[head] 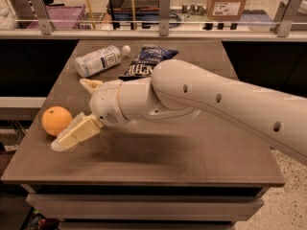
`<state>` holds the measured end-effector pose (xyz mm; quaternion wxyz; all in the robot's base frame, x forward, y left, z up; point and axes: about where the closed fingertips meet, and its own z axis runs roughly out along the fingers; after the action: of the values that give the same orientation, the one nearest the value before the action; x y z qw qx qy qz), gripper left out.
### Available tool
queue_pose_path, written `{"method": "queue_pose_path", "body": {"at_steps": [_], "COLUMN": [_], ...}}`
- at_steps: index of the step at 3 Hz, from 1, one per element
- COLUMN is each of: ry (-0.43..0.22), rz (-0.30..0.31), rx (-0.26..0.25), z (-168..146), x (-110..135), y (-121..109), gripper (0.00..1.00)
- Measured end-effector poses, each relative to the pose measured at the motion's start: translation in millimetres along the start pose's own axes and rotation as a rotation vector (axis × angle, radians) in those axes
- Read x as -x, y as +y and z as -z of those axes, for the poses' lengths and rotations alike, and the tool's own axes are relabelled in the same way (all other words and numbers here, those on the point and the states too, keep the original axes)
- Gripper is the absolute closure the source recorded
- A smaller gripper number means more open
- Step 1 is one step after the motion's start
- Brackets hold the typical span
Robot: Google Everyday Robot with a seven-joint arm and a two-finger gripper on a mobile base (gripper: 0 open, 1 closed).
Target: Pick orange
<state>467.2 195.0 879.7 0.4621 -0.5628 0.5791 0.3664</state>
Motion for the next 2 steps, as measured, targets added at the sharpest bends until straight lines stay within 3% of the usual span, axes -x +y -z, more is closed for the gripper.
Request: {"method": "queue_pose_path", "body": {"at_steps": [2], "ry": [0.074], "rz": [0.039], "rx": [-0.118], "z": [59], "x": [42], "y": [-31], "gripper": [0.0]}}
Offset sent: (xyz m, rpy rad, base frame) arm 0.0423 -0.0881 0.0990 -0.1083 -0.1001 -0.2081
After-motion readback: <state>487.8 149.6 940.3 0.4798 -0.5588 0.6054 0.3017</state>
